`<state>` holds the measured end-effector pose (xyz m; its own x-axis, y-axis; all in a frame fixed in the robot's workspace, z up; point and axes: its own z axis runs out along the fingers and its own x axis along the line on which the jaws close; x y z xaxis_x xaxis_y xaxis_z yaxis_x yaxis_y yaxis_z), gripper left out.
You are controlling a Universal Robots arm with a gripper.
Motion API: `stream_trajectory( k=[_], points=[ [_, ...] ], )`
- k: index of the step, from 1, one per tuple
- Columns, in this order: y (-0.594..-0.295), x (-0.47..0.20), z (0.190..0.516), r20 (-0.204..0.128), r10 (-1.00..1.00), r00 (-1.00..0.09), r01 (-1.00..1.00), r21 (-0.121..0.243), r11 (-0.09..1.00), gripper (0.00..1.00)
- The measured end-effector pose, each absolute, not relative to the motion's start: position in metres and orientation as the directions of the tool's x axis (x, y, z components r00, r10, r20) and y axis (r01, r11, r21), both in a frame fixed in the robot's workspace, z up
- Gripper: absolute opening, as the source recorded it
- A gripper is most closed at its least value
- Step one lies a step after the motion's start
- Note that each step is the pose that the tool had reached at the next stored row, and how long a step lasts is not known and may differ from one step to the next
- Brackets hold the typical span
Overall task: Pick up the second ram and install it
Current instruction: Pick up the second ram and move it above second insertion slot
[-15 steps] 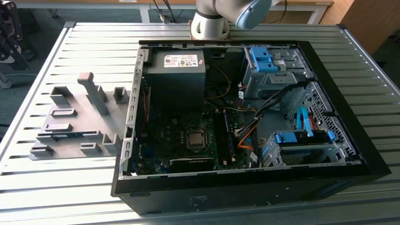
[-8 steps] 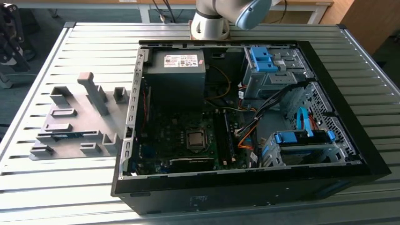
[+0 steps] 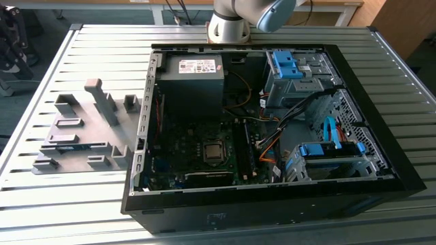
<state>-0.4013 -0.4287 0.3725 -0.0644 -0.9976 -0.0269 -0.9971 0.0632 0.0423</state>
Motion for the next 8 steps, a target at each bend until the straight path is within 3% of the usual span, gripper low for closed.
stream_trajectory(
  k=[8],
  points=[
    [-0.4287, -0.4013, 0.3704, -0.027, -0.998, -0.064, -0.997, 0.042, 0.063, 0.11]
  ],
)
